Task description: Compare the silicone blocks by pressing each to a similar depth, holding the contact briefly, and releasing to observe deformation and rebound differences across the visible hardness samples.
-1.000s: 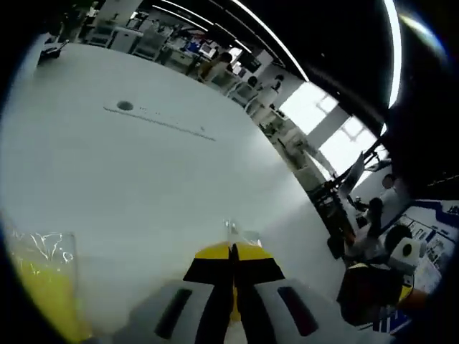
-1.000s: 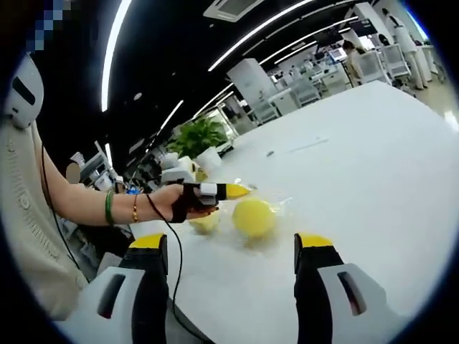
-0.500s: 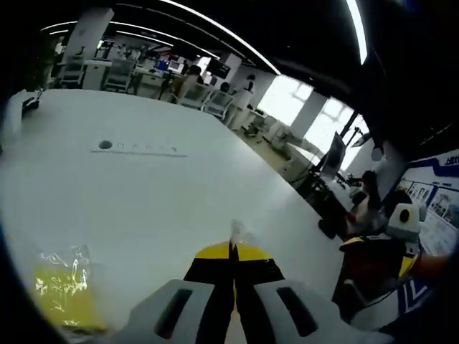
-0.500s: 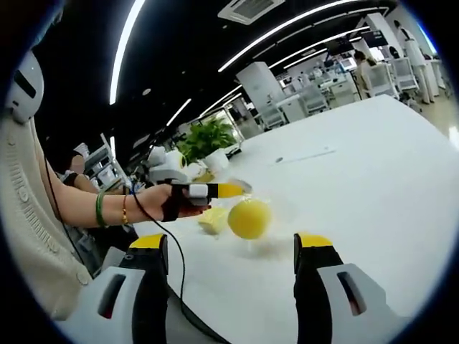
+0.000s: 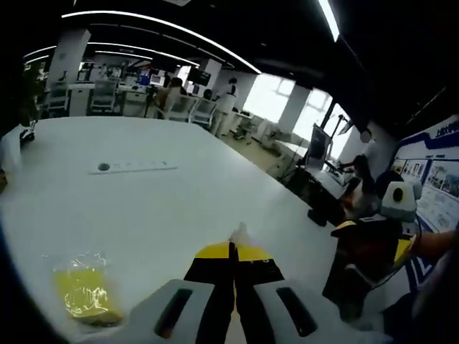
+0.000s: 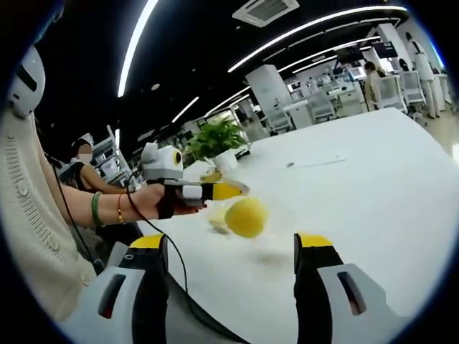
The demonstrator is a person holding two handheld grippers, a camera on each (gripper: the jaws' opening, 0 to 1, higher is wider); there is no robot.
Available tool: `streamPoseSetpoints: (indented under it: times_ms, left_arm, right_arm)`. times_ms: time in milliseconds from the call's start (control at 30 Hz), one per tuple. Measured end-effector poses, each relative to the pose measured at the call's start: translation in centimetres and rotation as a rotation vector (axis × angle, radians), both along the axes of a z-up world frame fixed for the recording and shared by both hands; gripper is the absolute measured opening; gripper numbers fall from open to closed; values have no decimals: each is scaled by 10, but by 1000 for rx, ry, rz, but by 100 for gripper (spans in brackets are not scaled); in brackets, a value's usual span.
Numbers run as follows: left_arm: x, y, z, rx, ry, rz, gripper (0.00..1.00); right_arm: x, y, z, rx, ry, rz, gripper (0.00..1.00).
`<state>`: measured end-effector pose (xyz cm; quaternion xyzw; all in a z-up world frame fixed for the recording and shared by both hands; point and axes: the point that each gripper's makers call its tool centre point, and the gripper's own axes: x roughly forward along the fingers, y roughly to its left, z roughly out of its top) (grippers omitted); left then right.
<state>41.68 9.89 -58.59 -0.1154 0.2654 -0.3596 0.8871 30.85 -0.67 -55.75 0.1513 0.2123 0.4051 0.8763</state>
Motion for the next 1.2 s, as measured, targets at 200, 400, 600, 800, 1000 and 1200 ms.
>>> streamPoseSetpoints:
  times_ms: [200,400,600,800,1000,1200]
  left_arm:
    - [-9,17,20,-3,-35,-6,0]
    - [-12,33,41,13,-85,-20,0]
    - [-14,47,64,27,-134,-41,0]
    - [-16,57,89,9,-175,-49,0]
    - [-17,68,108,3,-209,-59,0]
    - [-19,78,128,17,-251,-87,0]
  right_arm:
    - [-3,10,10,-53,-43,33,67]
    - [-1,19,22,-89,-77,57,67]
    - [5,27,33,-136,-115,95,67]
    - [20,39,48,-205,-175,146,67]
    - [38,52,64,-272,-236,205,68]
    - [58,75,80,-335,-292,281,69]
